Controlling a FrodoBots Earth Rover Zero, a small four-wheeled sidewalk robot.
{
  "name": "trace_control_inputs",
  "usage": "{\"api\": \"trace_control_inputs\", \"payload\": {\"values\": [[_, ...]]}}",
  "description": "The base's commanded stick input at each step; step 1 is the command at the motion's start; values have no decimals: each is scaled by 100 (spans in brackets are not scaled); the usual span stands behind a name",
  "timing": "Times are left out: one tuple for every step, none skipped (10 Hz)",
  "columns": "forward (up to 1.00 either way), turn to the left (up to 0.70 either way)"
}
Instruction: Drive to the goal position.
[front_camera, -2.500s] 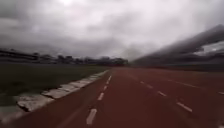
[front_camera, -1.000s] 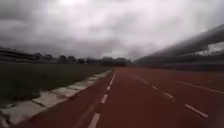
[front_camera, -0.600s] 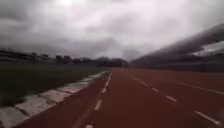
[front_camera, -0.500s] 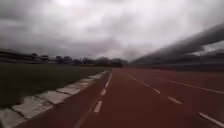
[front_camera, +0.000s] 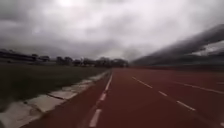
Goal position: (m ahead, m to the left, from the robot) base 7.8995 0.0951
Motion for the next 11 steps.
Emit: {"api": "trace_control_inputs", "payload": {"values": [[70, 0], [70, 0], [70, 0], [70, 0], [70, 0], [70, 0], [70, 0], [70, 0], [70, 0], [70, 0], [70, 0]]}}
